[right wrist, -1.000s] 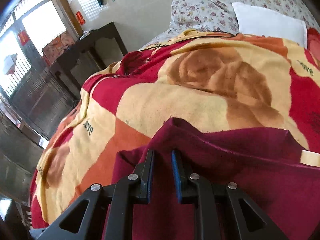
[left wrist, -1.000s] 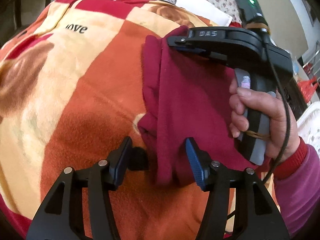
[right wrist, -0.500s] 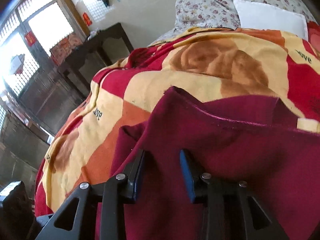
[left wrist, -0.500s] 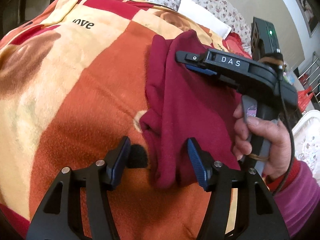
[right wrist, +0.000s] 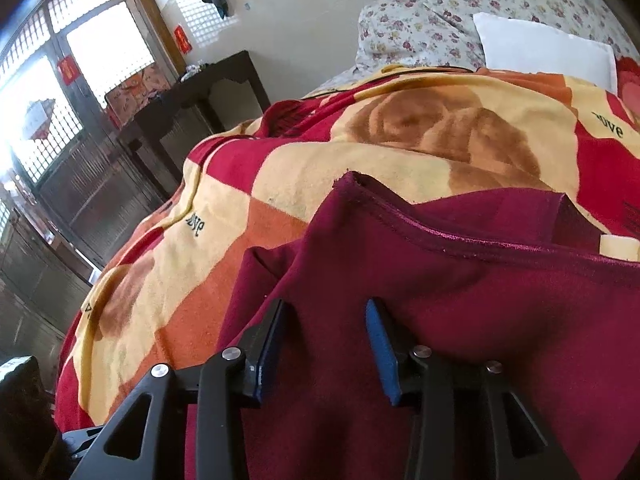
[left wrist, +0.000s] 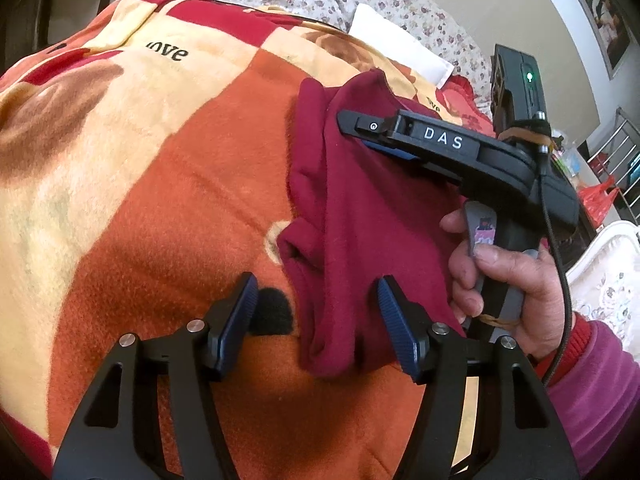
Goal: Fold small clothes
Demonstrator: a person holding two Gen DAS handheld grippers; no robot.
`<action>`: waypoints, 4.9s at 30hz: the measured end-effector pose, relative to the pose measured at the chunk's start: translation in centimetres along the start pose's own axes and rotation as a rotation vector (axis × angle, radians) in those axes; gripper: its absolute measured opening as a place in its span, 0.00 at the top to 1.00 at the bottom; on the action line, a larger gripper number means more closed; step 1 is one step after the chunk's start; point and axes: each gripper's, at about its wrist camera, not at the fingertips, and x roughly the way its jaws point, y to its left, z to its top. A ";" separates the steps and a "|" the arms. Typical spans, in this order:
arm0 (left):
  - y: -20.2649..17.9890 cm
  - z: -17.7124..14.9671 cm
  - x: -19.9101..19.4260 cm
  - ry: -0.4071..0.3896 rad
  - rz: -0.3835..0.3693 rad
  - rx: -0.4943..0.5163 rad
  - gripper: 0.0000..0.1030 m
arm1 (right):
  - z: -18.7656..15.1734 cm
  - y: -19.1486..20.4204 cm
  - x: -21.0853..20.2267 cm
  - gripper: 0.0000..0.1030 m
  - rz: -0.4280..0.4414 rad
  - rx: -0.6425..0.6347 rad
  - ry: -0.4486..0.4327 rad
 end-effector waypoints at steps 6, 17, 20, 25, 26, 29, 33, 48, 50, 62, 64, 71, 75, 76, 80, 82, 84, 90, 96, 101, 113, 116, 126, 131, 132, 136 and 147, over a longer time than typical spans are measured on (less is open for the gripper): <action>-0.2 -0.4 -0.2 -0.026 0.018 0.017 0.39 | -0.1 0.2 0.0 0.60 -0.004 -0.006 -0.007; 1.8 -0.5 -0.6 -0.046 -0.102 -0.091 0.36 | 1.3 0.4 -0.2 0.59 -0.001 0.060 0.118; 1.7 -0.6 -0.7 -0.052 -0.105 -0.094 0.36 | 2.2 2.8 -0.6 0.56 0.027 0.042 0.183; 1.4 -0.7 -0.7 -0.057 -0.096 -0.081 0.35 | 2.8 6.7 1.9 0.43 -0.087 -0.007 0.296; 1.5 -0.7 -0.7 -0.056 -0.103 -0.087 0.35 | 2.9 7.1 2.5 0.43 -0.119 -0.017 0.302; 1.9 -0.7 -0.8 -0.056 -0.125 -0.106 0.35 | 3.3 7.2 3.7 0.43 -0.233 -0.038 0.285; 1.6 -1.0 -0.8 -0.058 -0.115 -0.096 0.35 | 3.1 7.2 4.5 0.43 -0.249 -0.110 0.307; 1.2 1.2 -1.5 -0.085 -0.158 -0.098 0.22 | 2.7 2.0 -2.6 0.84 -0.009 0.094 0.159; 1.2 2.0 -1.3 -0.100 -0.162 -0.117 0.18 | 2.9 1.9 -3.3 0.84 -0.012 0.086 0.144; 0.2 3.1 1.5 -0.049 -0.092 -0.075 0.18 | 2.4 0.7 -3.1 0.84 0.029 0.143 0.148; 0.2 3.2 1.7 -0.048 -0.087 -0.069 0.18 | 2.4 0.8 -3.0 0.84 0.029 0.142 0.148; 0.2 2.8 1.5 -0.043 -0.089 -0.058 0.18 | 2.4 1.3 -2.4 0.84 0.021 0.133 0.158; -0.3 2.8 1.8 -0.010 -0.142 -0.013 0.22 | 2.6 2.2 -1.6 0.84 -0.011 0.101 0.176; -0.3 2.7 1.9 -0.005 -0.150 -0.007 0.25 | 2.5 2.4 -1.3 0.84 -0.021 0.088 0.180; 0.0 2.8 2.1 -0.007 -0.156 -0.021 0.26 | 2.8 3.6 0.2 0.80 -0.095 0.029 0.208; 0.3 2.9 2.3 -0.004 -0.166 -0.037 0.26 | 3.0 3.9 1.1 0.60 -0.141 0.025 0.225; 0.3 2.9 2.4 -0.009 -0.167 -0.043 0.26 | 3.1 4.2 1.8 0.54 -0.163 0.011 0.233; 0.4 2.8 2.4 -0.018 -0.163 -0.051 0.26 | 2.9 4.3 1.7 0.78 -0.194 -0.049 0.189; -0.7 2.9 1.0 0.022 -0.197 -0.058 0.65 | 3.1 2.7 -4.6 0.84 -0.092 0.038 0.054; -6.5 3.8 -1.9 -0.032 -0.271 -0.002 0.76 | 3.1 0.6 -12.0 0.84 -0.102 0.026 -0.084; -25.5 -0.8 3.5 0.103 -0.304 0.380 0.77 | -4.5 -12.9 -27.6 0.91 -0.255 0.266 -0.257; -26.8 -2.5 6.4 0.144 -0.271 0.397 0.77 | -7.8 -17.5 -28.3 0.98 -0.285 0.427 -0.281; -26.2 -2.4 6.0 0.139 -0.280 0.391 0.77 | -10.5 -16.2 -29.7 0.86 -0.034 0.531 -0.274; -24.3 -1.6 4.0 0.116 -0.322 0.355 0.77 | -11.8 -15.3 -27.5 0.53 0.070 0.595 -0.246; -24.2 -1.5 3.8 0.114 -0.321 0.356 0.77 | -11.9 -15.5 -27.1 0.52 0.076 0.619 -0.250; -24.8 -1.6 4.2 0.124 -0.308 0.371 0.77 | -10.3 -16.3 -24.2 0.53 0.121 0.657 -0.199; -27.2 -1.9 5.6 0.250 -0.320 0.409 0.65 | -9.6 -17.6 -23.4 0.86 -0.247 0.451 -0.141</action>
